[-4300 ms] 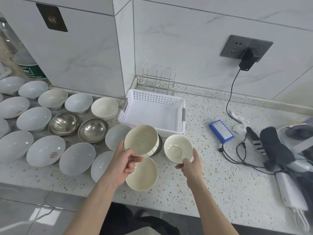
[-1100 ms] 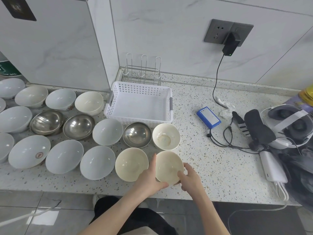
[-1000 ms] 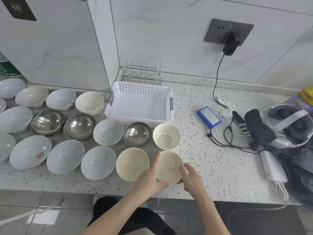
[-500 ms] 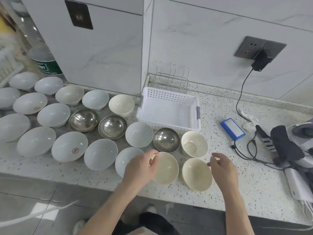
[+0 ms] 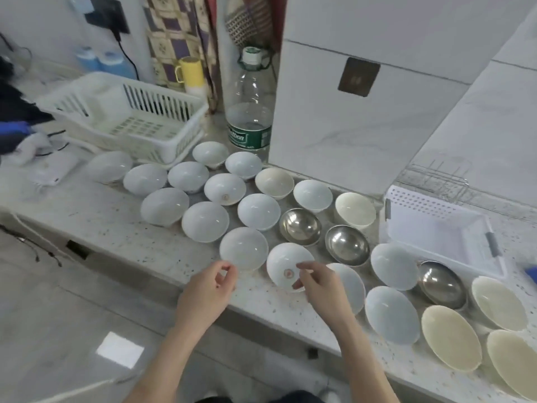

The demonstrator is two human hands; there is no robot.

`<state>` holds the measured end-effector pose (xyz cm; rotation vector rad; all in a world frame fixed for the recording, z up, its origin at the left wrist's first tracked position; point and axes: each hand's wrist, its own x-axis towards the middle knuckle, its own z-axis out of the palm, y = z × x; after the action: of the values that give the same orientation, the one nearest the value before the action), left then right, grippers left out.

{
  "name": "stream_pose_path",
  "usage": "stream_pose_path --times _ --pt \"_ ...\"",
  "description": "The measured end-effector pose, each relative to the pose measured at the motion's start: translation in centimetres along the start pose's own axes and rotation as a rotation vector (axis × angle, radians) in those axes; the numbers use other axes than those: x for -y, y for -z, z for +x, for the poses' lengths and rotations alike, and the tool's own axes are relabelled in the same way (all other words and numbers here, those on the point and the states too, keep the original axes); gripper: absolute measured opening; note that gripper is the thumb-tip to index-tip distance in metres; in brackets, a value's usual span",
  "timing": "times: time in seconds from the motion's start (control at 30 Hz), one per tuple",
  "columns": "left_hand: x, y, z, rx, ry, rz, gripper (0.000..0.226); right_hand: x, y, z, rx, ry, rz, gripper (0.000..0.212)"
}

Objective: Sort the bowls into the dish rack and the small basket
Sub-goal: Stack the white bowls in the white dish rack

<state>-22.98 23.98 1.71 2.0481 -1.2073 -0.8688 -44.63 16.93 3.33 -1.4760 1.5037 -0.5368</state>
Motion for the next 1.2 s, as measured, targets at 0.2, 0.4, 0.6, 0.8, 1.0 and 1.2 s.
stream_pose_path --times 0.2,0.4,0.6,0.8,1.0,1.2 --pt "8.1 8.6 0.1 -0.119 0.151 -0.226 0.010 6.7 -11.1 1.1 0.246 -0.019 0.041 0.023" --pt "12.6 13.9 3.2 -0.289 0.331 -0.566 0.005 12.9 -18.3 2.9 0.403 -0.071 0.154 0.022" --pt "15.1 18.4 7.8 -0.333 0.420 -0.615 0.008 16.4 -25.1 5.8 0.519 -0.179 0.244 0.022" --pt "16.7 23.7 14.7 -0.283 0.474 -0.579 0.010 20.3 -32.1 10.4 0.589 -0.342 0.478 0.019" --pt "16.9 27.3 21.1 -0.225 0.511 -0.583 0.020 23.4 -35.5 14.6 0.539 -0.522 0.572 0.020" --pt "18.3 28.4 25.7 -0.144 0.605 -0.655 0.058 24.8 -36.6 16.6 0.616 -0.765 0.807 0.023"
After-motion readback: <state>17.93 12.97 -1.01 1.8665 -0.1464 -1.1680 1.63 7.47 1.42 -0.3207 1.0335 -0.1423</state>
